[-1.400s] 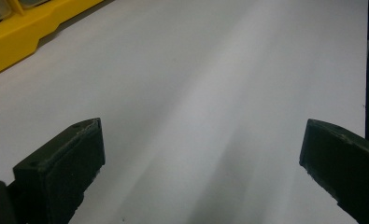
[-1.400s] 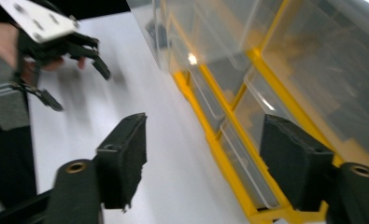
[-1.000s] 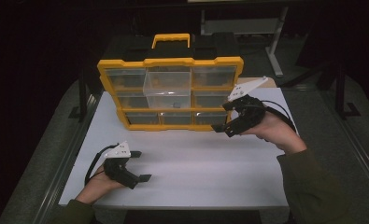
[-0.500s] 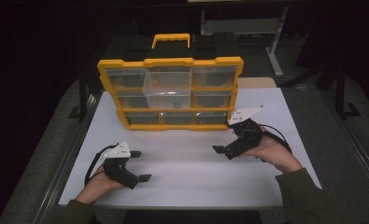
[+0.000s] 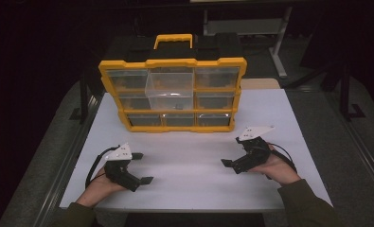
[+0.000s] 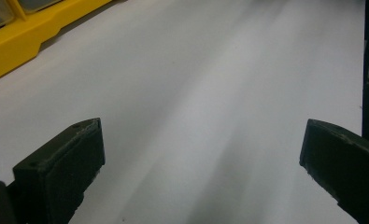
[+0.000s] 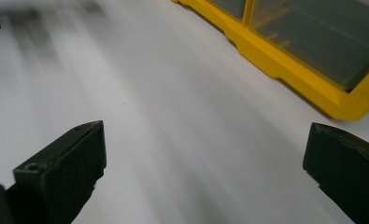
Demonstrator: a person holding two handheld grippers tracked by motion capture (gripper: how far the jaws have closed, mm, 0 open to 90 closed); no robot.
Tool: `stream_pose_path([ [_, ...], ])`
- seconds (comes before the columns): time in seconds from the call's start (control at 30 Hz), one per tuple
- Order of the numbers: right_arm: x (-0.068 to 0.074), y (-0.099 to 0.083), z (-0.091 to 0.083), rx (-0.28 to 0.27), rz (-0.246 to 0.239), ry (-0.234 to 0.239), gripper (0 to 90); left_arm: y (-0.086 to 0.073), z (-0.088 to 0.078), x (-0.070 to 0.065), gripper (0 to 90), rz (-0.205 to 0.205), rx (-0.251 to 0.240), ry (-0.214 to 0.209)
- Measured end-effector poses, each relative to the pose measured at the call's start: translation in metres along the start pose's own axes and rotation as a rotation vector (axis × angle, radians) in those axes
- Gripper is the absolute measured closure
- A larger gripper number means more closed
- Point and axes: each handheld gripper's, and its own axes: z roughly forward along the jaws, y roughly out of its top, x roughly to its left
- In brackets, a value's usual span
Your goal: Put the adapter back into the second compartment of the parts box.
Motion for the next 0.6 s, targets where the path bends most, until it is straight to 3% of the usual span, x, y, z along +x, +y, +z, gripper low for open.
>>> stream_pose_path([
  [0.37,-0.001,-0.037,-0.002,-0.022,0.064,-0.018,0.0,0.000,-0.001,-0.001,0.0,0.008,-0.002,0.004],
  [0.6,-0.002,-0.044,-0.004,-0.031,0.078,-0.018,0.0,0.000,0.000,-0.001,0.0,0.008,0.000,0.008],
])
